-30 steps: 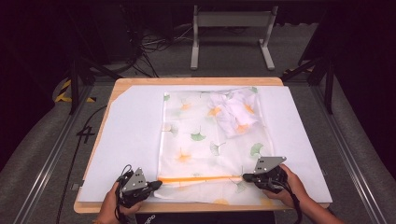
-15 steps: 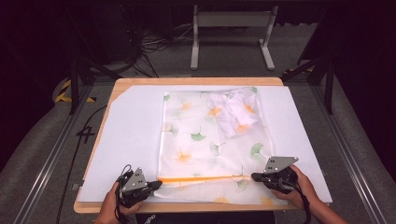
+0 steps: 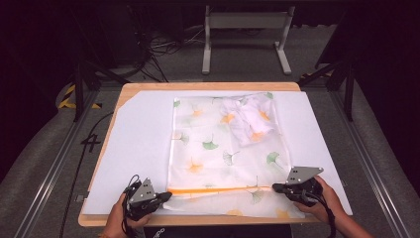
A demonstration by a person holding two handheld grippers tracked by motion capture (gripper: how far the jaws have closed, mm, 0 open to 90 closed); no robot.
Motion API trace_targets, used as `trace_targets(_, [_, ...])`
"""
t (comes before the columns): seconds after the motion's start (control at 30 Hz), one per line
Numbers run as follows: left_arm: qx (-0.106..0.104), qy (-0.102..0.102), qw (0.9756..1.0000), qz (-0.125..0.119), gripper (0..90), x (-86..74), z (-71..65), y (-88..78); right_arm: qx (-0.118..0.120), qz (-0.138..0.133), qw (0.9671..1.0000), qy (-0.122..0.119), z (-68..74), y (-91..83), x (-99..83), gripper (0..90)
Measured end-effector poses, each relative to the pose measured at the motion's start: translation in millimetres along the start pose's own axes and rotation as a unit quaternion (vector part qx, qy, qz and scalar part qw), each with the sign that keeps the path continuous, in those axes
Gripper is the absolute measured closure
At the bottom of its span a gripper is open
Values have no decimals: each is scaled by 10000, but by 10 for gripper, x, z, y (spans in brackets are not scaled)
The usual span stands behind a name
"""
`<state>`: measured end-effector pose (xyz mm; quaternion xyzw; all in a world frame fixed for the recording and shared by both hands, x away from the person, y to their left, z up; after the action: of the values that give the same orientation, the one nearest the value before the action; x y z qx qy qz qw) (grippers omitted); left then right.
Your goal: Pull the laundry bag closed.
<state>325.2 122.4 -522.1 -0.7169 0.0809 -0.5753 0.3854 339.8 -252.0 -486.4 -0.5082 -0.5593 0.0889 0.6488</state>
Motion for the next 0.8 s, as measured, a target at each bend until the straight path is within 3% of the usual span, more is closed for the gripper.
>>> trace_targets(0.33, [-7, -14, 10000, -4, 900, 1, 1, 1, -137, -9, 9998, 173, -120, -136, -128, 900])
trace_targets(0.8, [-16, -45, 10000, -6, 900, 1, 1, 1, -191, -97, 9994, 280, -167, -192, -203, 900])
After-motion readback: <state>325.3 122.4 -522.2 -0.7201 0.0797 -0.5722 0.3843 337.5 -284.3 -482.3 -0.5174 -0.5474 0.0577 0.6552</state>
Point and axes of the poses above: each handheld gripper's, and its own axes: y roughly forward along the jaws, x roughly out of its top, z roughly to its left, the point moved 9 cm from there along y, roughly forward along the jaws, and after that the axes turned 3 degrees about -x, right-handed, at the moved point
